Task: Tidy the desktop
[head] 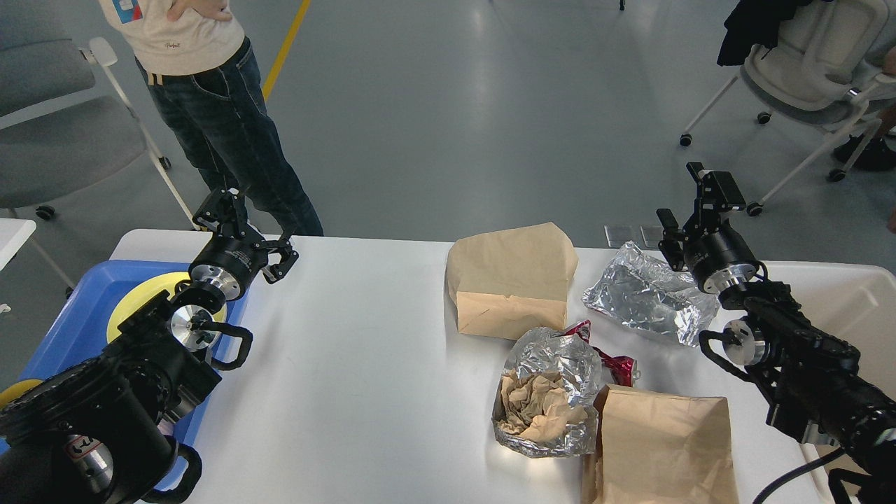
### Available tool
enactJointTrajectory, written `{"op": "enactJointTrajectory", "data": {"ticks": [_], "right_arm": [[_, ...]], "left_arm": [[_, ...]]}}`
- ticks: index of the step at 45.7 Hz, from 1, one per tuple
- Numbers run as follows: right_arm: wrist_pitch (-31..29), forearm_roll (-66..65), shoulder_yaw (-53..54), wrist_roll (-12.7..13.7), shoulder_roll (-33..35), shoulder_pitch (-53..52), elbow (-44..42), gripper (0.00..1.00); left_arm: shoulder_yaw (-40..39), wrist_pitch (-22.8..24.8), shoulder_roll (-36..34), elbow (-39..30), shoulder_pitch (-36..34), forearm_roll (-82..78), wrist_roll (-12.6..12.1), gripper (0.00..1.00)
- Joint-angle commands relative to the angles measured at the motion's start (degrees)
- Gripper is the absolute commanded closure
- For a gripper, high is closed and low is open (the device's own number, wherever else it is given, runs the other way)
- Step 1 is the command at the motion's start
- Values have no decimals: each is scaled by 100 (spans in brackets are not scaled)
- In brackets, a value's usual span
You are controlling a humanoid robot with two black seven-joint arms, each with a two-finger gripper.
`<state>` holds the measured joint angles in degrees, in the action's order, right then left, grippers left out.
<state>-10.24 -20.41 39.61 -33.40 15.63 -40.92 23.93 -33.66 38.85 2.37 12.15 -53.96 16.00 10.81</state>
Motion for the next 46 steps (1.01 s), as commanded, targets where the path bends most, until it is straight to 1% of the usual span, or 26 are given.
{"op": "enactJointTrajectory", "data": {"ticks": [1,11,15,18,24,27,29,31,35,37,39,42,46], "right_arm": [[-4,2,38,0,10,-4,-90,0],[-83,-24,-67,0,45,84,-37,0],[-119,-121,-426,9,54,14,16,0],[-136,-200,-1110,44,115,-126,7,0],[-110,-262,-3193,79,528,-856,7,0],[-127,-253,-4195,167,607,-1163,7,0],[-127,-253,-4740,272,607,-1409,-2,0],[-145,-244,-5320,439,607,-1638,7,0],[-232,-218,-6471,965,581,-2042,-2,0],[-390,-218,-7095,1299,546,-2253,-2,0],[-531,-218,-7545,1528,493,-2377,-2,0],[-628,-218,-8081,1714,414,-2473,-11,0],[-751,-191,-8451,1714,397,-2535,-2,0]], "left_arm": [[0,0,0,6,0,0,0,4],[-9,0,0,-3,0,0,0,4],[0,0,0,-3,0,0,-8,4],[0,0,0,-3,0,0,0,4],[0,0,0,-3,0,0,0,4],[0,0,0,-3,0,0,0,4],[0,0,0,6,0,0,0,4],[0,8,0,-3,0,0,0,4],[0,0,0,-3,0,0,0,4],[0,0,0,-3,0,0,0,4],[0,0,0,-3,0,0,0,4],[0,0,0,-3,0,0,0,4],[0,0,0,-3,0,0,0,4]]}}
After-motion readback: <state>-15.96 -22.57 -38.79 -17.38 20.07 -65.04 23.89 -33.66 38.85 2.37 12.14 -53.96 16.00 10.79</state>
